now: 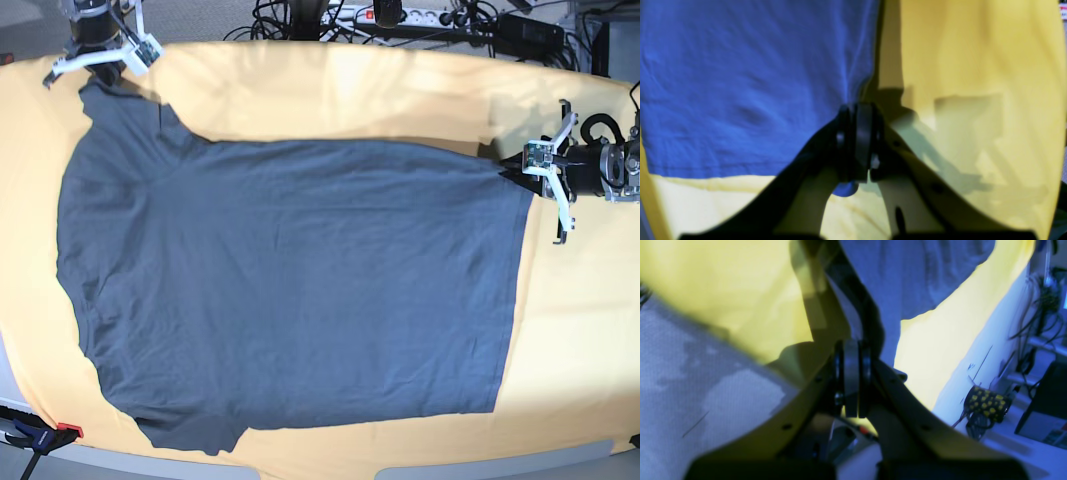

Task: Fold the T-shirt properly
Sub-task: 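Lift the grasped shoulder corners and pull them apart to stretch the shirt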

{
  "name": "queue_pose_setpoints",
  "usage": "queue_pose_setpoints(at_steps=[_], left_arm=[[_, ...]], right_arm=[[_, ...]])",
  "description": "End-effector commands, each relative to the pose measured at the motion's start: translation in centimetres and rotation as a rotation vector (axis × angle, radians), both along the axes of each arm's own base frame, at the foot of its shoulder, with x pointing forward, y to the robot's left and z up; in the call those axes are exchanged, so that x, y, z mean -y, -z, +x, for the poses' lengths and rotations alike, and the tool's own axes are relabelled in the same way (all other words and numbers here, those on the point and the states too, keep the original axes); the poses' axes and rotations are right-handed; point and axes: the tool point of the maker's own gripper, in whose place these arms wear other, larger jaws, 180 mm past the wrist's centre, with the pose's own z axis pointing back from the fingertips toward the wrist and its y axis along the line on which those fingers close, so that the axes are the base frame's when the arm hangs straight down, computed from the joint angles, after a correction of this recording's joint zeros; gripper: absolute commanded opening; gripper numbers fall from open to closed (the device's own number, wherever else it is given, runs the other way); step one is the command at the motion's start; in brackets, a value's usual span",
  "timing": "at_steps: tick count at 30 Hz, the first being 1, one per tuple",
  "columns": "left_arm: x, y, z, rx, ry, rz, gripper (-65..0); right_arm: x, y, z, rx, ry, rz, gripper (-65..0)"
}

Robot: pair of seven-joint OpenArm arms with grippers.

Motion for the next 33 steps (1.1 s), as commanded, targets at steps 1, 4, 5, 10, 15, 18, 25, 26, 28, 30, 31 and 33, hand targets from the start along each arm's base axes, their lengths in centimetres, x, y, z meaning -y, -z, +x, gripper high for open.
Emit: queue_pose_setpoints(at_steps=[1, 4, 5, 10, 15, 18, 25, 26, 28, 30, 31, 33], left_arm=[[-0.2, -1.2, 0.3, 0.018, 0.007, 0.000, -65.0], [0.1, -1.3, 0.2, 0.020, 0.018, -0.004, -65.0], [0.2, -1.4, 0.1, 0.020, 0.021, -0.006, -65.0], [0.9, -1.9, -0.1, 0.012, 0.021, -0.042, -65.0], [0.8, -1.8, -2.3, -0.040, 0.053, -0.019, -65.0], [0.5, -1.5, -4.8, -0.100, 0.093, 0.022, -65.0], [-0.7, -2.0, -7.5, -0.136, 0.172, 0.153, -65.0], [-0.5, -2.0, -7.5, -0.134, 0.175, 0.159, -65.0], [-0.3, -2.1, -7.7, -0.133, 0.176, 0.163, -65.0], [-0.2, -2.1, -7.7, -0.136, 0.172, 0.157, -65.0], [-0.2, -2.1, -7.7, -0.136, 0.172, 0.157, -65.0], [-0.2, -2.1, -7.7, -0.136, 0.172, 0.157, -65.0]], right_arm=[[0.2, -0.6, -0.6, -0.006, 0.004, -0.013, -65.0], [0.8, -0.6, -2.6, -0.048, 0.021, -0.050, -65.0], [1.1, -0.7, -3.1, -0.052, 0.027, -0.065, -65.0], [1.4, -0.7, -6.1, -0.122, 0.028, -0.097, -65.0], [1.7, -0.8, -8.1, -0.163, 0.033, -0.120, -65.0], [2.0, -1.2, -7.7, -0.144, 0.020, -0.152, -65.0], [2.3, -1.2, -7.9, -0.155, 0.033, -0.165, -65.0], [2.3, -1.2, -8.0, -0.156, 0.034, -0.168, -65.0], [2.3, -1.2, -8.0, -0.156, 0.034, -0.167, -65.0], [2.3, -1.2, -8.0, -0.155, 0.034, -0.167, -65.0], [2.3, -1.2, -7.9, -0.154, 0.033, -0.168, -65.0], [2.2, -1.5, -7.4, -0.126, 0.008, -0.175, -65.0]])
